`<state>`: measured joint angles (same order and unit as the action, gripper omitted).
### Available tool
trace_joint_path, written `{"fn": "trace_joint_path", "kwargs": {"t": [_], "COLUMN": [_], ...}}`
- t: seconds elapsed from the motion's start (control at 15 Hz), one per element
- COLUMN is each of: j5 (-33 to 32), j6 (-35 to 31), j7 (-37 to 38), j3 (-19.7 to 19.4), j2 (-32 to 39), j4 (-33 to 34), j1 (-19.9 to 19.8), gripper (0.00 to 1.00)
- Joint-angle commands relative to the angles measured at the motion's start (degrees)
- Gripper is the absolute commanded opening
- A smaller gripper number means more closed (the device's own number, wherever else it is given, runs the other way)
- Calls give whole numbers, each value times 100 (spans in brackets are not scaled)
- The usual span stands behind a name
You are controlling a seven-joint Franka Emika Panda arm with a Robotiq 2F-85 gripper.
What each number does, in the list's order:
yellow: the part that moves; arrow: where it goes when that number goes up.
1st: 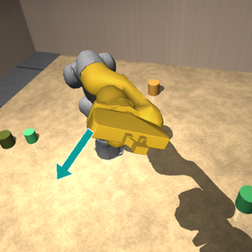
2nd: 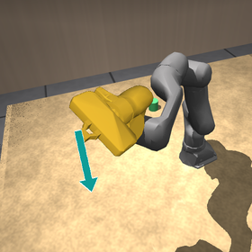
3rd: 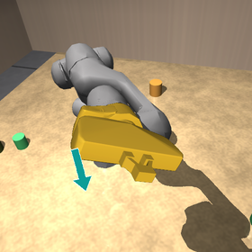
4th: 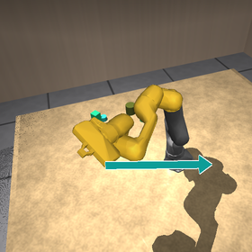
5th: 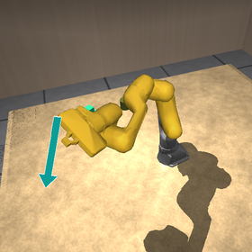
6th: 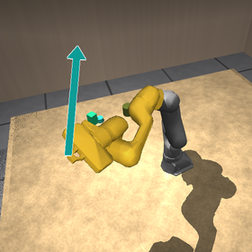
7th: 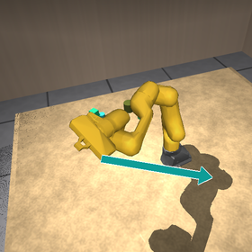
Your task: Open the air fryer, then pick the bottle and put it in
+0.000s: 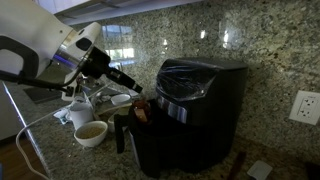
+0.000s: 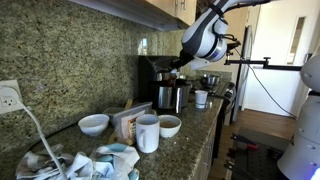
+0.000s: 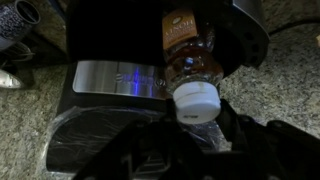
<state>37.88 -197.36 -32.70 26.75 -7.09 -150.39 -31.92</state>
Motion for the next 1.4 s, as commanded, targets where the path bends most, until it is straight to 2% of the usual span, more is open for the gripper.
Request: {"fn": "trace_joint_path", "kwargs": {"t": [0.0, 0.47, 1.13, 1.2, 1.27, 1.33], "j5": [275, 423, 931, 975, 1010, 1042], "j6": [-23, -15, -2, -21, -12, -4], "j7": [-325, -593, -1242, -1275, -1333, -1362], "j3": [268, 395, 205, 185, 155, 132], "j2": [161, 498, 994, 1032, 1067, 1098], "j4": [118, 251, 519, 539, 561, 572], "j1": [-303, -482, -290, -257, -222, -190], "gripper": [19, 19, 19, 59, 70, 76]}}
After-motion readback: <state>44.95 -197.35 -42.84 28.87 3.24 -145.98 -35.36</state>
